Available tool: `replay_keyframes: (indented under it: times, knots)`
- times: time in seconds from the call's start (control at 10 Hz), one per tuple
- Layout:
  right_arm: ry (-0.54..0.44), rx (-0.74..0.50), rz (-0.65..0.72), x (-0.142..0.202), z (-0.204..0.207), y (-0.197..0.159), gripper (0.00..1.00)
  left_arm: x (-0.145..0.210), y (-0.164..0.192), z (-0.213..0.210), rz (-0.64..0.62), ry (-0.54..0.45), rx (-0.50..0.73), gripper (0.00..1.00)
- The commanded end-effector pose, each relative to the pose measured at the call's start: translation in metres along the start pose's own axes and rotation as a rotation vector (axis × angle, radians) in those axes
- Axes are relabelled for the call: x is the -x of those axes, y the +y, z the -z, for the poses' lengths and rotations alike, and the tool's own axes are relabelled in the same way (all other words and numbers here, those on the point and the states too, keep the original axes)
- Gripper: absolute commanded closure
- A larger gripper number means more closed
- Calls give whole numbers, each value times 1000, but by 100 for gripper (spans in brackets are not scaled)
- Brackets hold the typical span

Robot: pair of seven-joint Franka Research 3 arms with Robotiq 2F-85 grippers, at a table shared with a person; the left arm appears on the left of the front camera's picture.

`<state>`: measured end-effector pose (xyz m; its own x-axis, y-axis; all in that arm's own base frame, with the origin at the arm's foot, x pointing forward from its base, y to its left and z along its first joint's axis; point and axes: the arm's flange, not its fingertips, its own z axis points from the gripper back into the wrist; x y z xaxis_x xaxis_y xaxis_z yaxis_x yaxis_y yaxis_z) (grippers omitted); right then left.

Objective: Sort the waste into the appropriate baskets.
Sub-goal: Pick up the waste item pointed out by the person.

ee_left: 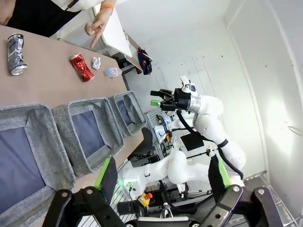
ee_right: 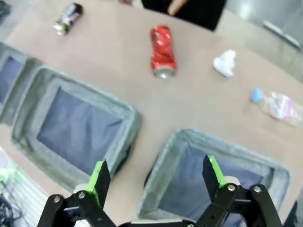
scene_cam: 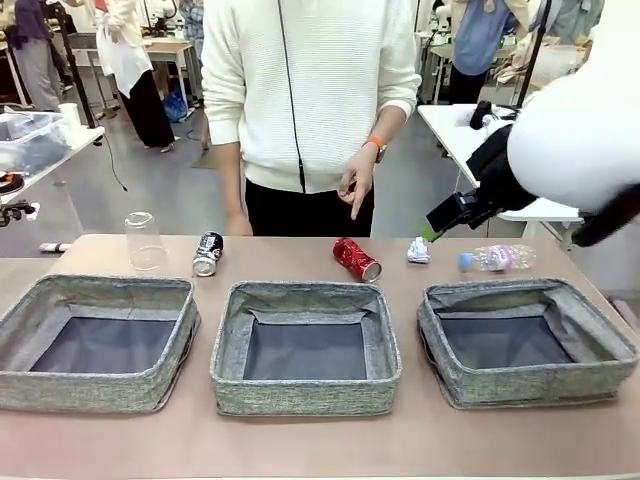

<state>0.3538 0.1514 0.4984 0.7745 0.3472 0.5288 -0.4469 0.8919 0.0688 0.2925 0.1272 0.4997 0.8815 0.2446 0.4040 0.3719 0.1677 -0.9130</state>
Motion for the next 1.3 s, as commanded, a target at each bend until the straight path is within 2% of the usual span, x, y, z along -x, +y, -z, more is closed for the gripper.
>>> replay_keyframes:
  times: [0.0, 0.1, 0.2, 0.5, 0.7, 0.9, 1.0, 1.2]
  knots:
    - [92, 19, 39, -45, 34, 5, 0, -1, -2, 1, 21, -7, 18, 0]
    - [113, 21, 47, -68, 60, 4, 0, -1, -2, 1, 21, -7, 18, 0]
    - [147, 75, 89, -83, 84, 3, 0, -1, -2, 1, 21, -7, 18, 0]
    - [220, 2, 89, -127, 154, 0, 0, -1, -2, 1, 21, -7, 18, 0]
    - [227, 22, 75, -152, 196, 4, 0, -1, -2, 1, 21, -7, 18, 0]
    - [271, 30, 83, -163, 240, 3, 0, -1, -2, 1, 21, -7, 18, 0]
    - [264, 32, 84, -165, 258, 2, 0, -1, -2, 1, 21, -7, 18, 0]
    - [287, 41, 69, -159, 295, 1, 0, -1, -2, 1, 21, -7, 18, 0]
